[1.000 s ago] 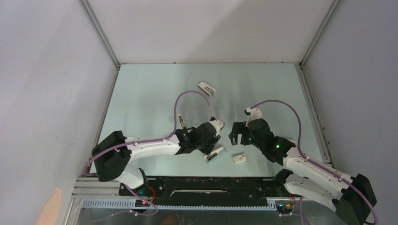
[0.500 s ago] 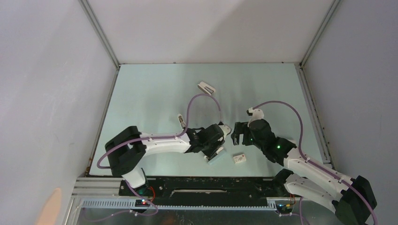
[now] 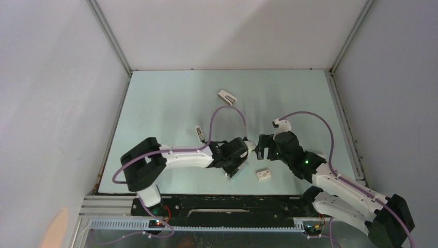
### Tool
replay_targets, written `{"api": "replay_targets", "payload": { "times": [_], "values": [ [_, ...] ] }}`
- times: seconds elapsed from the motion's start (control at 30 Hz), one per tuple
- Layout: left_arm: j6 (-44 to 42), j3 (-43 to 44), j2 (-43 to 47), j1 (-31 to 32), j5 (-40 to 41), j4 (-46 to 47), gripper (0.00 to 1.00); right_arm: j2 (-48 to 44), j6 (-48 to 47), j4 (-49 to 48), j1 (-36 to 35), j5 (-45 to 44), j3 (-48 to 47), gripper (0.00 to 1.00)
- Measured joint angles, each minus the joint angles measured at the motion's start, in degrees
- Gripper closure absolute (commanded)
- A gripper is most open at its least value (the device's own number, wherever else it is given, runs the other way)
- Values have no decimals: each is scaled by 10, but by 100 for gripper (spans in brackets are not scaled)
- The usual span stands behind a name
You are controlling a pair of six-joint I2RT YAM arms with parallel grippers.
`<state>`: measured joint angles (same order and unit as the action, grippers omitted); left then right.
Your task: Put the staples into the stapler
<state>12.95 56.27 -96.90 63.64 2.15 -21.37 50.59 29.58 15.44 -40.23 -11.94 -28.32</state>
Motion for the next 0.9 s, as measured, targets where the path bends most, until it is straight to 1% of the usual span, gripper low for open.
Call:
{"api": "replay_targets", "payload": {
  "times": [0.17,0.37,0.5,0.63,0.73,0.83,0.9],
  "values": [
    [17,-8,25,0,10,-1,100,-15,17,-2,0,14,1,10],
    [82,-22,137,-15,74,10,100,-53,62,-25,1,55,2,8],
    [132,-24,189,-42,127,37,100,-51,93,-57,-4,88,2,7],
    [173,-36,205,-57,155,59,100,-29,115,-101,-26,114,2,7],
    [200,-50,206,-60,162,69,100,3,123,-137,-48,127,0,8],
    [217,-56,206,-61,163,70,100,40,125,-164,-64,136,-6,10],
    [223,-57,206,-61,164,71,100,65,125,-179,-72,139,-13,14]
  ]
}}
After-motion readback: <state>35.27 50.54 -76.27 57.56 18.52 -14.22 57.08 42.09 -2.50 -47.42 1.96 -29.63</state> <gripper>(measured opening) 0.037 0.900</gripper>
